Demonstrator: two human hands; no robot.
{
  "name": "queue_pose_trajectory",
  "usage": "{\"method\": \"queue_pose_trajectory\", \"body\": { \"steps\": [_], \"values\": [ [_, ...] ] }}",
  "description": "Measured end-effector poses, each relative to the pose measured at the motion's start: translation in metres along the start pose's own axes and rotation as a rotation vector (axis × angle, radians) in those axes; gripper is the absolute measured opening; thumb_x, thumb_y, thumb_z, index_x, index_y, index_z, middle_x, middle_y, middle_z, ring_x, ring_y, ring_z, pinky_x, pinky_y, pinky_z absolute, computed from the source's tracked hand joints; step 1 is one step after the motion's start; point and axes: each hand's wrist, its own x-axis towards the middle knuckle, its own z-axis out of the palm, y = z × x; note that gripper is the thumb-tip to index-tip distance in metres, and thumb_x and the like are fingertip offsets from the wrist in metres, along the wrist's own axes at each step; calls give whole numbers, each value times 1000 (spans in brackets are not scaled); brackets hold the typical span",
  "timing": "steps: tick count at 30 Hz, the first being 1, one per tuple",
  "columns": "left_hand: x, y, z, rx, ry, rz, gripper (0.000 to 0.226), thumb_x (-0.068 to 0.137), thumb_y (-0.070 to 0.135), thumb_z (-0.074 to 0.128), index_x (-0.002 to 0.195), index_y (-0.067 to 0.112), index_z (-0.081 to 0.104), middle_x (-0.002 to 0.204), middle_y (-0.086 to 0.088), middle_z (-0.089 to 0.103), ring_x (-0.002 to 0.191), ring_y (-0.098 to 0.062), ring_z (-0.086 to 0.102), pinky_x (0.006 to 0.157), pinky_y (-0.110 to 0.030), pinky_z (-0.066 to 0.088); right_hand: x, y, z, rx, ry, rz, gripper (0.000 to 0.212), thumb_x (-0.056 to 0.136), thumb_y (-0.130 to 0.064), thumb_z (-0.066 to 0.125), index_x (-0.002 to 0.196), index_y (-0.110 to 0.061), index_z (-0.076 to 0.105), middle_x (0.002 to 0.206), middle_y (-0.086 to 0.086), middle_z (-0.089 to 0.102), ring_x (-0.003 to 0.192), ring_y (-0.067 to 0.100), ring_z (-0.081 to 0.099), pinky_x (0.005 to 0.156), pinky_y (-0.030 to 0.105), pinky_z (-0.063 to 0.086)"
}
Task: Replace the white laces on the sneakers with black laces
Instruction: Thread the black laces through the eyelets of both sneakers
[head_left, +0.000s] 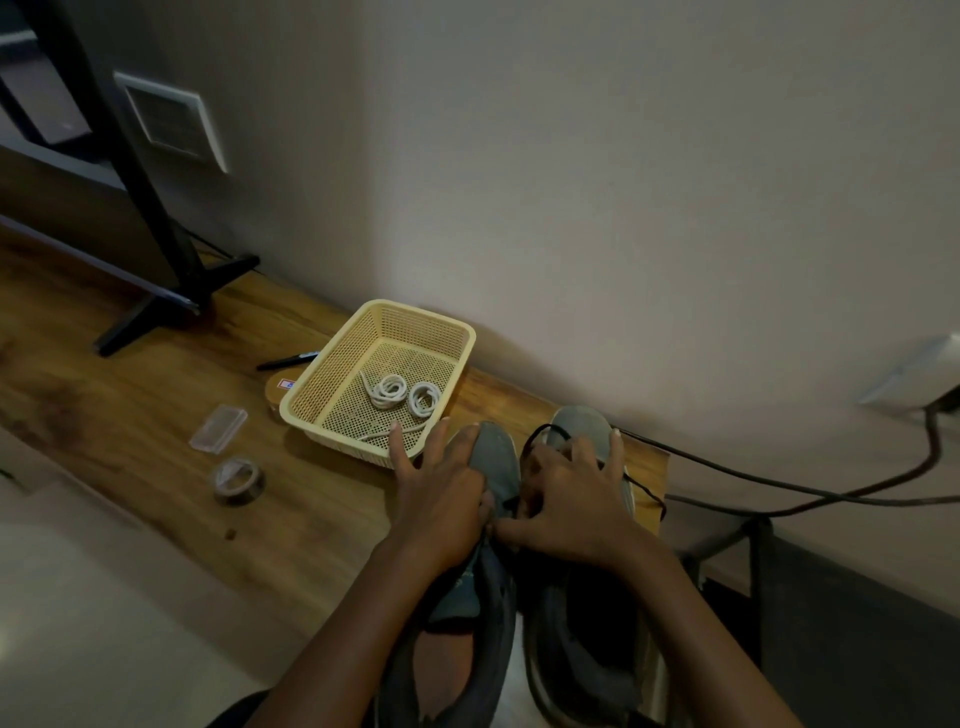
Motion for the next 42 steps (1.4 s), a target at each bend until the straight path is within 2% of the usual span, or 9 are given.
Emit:
{"method": "queue_pose_trajectory", "body": {
  "steps": [3, 5, 11, 16, 22, 26, 29, 32, 42],
  "values": [
    [-1, 1, 0, -13, 5, -4, 22, 95, 32, 45, 98, 25, 65, 159, 7, 2, 145, -21, -10, 105, -60, -20, -9, -6, 9, -34, 107, -38, 87, 55, -75, 12, 98, -22, 67, 124, -17, 47, 134, 19, 19, 100, 52, -27],
    [-1, 2, -1, -10, -5, 7, 23, 96, 31, 43, 101, 24, 64, 159, 5, 1, 145, -21, -10, 105, -61, -20, -13, -9, 9, -1, 116, -11, 89, 55, -74, 16, 109, -22, 65, 131, -17, 45, 140, 19, 11, 100, 50, -29],
    [1, -4, -3, -11, 2, 39, 25, 99, 31, 38, 104, 27, 62, 159, 3, 6, 145, -14, -2, 104, -61, -21, -18, -25, 2, 91, 77, 133, 45, 79, -49, 53, 108, -16, 66, 130, -13, 51, 143, 21, 5, 104, 59, -23],
    [2, -16, -4, -131, 76, 32, 18, 98, 32, 40, 95, 32, 58, 155, 14, 20, 142, -8, 2, 104, -54, -24, -20, -22, 9, -25, 76, 218, 32, 78, -40, 54, 94, -18, 72, 138, -14, 46, 142, 24, 6, 106, 60, -19],
    [5, -45, -17, -206, 206, -85, 10, 96, 32, 47, 91, 36, 55, 149, 17, 27, 140, -14, 9, 110, -54, -13, -22, -26, 12, -54, 146, 253, 29, 76, -35, 51, 86, -14, 70, 119, -10, 59, 137, 27, 20, 106, 56, -18],
    [6, -64, -17, -381, 311, -129, 19, 94, 30, 54, 77, 38, 48, 131, 14, 49, 132, -18, 25, 113, -57, 2, -22, -32, 14, -43, 196, 222, 39, 74, -38, 43, 80, -11, 70, 111, -5, 63, 133, 27, 29, 108, 58, -17],
    [6, -51, -17, -365, 298, -94, 12, 93, 36, 54, 81, 39, 50, 110, 19, 56, 128, -12, 34, 113, -46, -7, -20, -39, 15, -34, 236, 190, 41, 74, -42, 42, 69, -12, 70, 103, -3, 66, 127, 31, 40, 108, 58, -15],
    [5, -36, -12, -309, 279, -36, 14, 88, 42, 60, 77, 39, 52, 93, 21, 58, 119, -6, 40, 107, -37, -6, -17, -41, 13, -84, 180, 171, 38, 83, -47, 51, 90, -15, 71, 123, -5, 58, 136, 29, 26, 103, 58, -21],
    [4, -20, -1, -50, 250, 22, 22, 83, 49, 63, 102, 40, 68, 117, 19, 54, 117, -9, 37, 102, -40, 3, -16, -41, 11, -91, 136, 164, 28, 87, -37, 51, 97, -18, 69, 132, -7, 53, 140, 27, 16, 101, 58, -23]
  ]
}}
